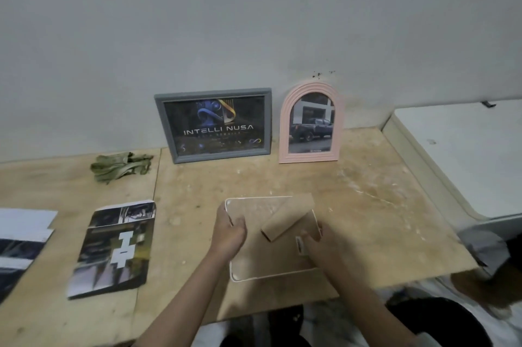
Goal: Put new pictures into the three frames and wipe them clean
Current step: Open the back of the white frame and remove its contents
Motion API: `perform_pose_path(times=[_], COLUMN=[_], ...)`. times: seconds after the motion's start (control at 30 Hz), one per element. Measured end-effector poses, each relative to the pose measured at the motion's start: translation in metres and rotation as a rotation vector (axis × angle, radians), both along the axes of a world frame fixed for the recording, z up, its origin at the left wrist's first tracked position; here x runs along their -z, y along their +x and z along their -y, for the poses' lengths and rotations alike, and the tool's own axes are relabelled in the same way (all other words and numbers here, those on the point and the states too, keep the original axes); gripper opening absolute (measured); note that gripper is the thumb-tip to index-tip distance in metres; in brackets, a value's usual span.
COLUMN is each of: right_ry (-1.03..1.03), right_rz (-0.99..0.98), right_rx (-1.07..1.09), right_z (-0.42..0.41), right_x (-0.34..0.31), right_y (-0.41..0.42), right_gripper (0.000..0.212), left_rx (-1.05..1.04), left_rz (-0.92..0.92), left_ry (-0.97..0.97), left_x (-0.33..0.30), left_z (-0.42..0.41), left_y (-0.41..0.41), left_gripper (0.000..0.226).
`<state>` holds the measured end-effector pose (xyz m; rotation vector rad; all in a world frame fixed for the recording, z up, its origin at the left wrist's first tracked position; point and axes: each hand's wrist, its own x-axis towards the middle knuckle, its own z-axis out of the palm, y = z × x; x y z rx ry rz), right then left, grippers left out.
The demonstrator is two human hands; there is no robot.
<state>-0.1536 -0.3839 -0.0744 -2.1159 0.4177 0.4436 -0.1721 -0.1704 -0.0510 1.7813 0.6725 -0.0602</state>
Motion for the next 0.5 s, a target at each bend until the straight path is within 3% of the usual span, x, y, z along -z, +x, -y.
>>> perform_pose_path(times=[0.17,0.27,0.37,0.5], right_ry=[-0.123,-0.27,-0.346,-0.382], right_rz=[-0.005,-0.025,-0.004,0.068], right_rx=[-0.136,-0.316,-0.43,-0.442], right_z=[-0.016,-0.022,-0.021,-0.025], right_x=[0.006,0.009,0.019,0.016], right_y=[-0.023,-0.031,-0.029,-0.027], right_gripper=[0.086,0.097,0.11,0.095], left_rx=[0.166,0.254,0.381,0.408], left_rz=[-0.018,-0.123,-0.111,-0.099], left_ry=[0.153,0.309,0.437,0.422], left_x=[0.045,0.064,0.074,0.067], left_z=[-0.011,-0.021,-0.027,-0.028], left_y=[-0.003,0.0,0.0,-0.008], left_gripper=[0.095,0.092,0.095,0.114])
